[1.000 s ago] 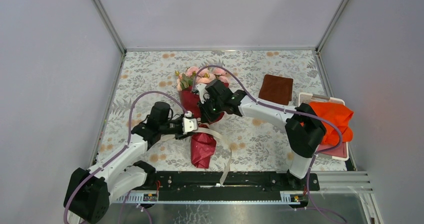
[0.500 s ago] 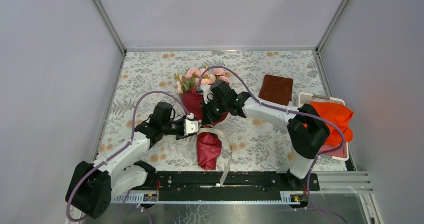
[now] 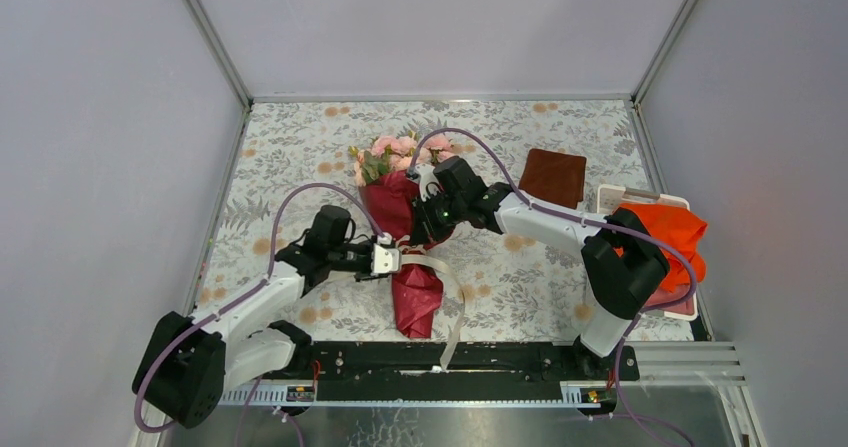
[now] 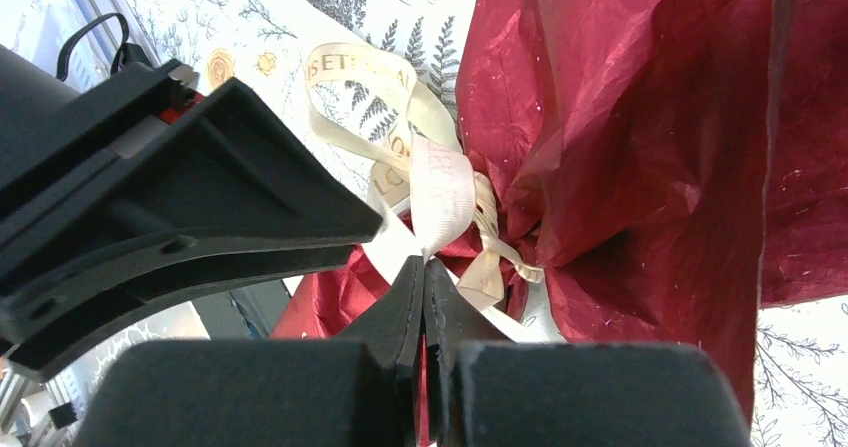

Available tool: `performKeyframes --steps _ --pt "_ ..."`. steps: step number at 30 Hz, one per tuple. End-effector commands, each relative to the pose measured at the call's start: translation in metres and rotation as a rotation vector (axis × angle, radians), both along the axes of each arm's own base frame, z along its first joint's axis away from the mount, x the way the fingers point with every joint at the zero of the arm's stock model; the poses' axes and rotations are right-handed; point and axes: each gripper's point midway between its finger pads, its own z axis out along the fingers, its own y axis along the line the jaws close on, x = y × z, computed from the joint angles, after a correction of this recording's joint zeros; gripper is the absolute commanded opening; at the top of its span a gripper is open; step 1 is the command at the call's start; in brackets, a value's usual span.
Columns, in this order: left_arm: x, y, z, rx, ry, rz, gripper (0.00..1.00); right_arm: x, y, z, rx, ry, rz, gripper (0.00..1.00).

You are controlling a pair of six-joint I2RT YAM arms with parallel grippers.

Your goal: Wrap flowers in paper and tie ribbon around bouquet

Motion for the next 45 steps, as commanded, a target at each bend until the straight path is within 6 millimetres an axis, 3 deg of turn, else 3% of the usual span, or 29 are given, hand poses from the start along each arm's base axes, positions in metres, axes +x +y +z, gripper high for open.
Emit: performKeyframes --steps 1,9,16,18,25,33,38,45 --pt "0.029 -0.005 0.007 -0.010 -0.098 0.078 0.38 0.001 0.009 0.023 0.081 -0.025 0.013 0.00" --pt "0.044 -0.005 0.009 -0.015 -0.162 0.150 0.37 -0.002 0.010 0.023 0.084 -0.018 0.026 0.00" --pt "0.049 -0.015 0.041 -0.094 -0.158 0.158 0.39 0.000 0.008 0.023 0.074 -0.029 0.026 0.00" --pt "0.050 -0.018 0.043 -0.108 -0.127 0.172 0.41 0.001 0.008 0.023 0.070 -0.033 0.023 0.00" --pt "0.053 -0.010 0.019 -0.023 -0.158 0.170 0.43 0.006 0.002 0.025 0.070 -0.043 -0.004 0.00" --pt "0.026 -0.010 -0.001 0.054 -0.120 -0.003 0.48 0.004 0.001 0.021 0.073 -0.032 -0.003 0.00" --pt "0.037 -0.008 -0.009 0.087 -0.167 0.019 0.46 0.003 0.002 0.021 0.078 -0.024 0.002 0.00" --pt "0.051 -0.012 -0.007 0.072 -0.234 0.065 0.33 0.001 0.002 0.021 0.082 -0.021 0.008 0.00"
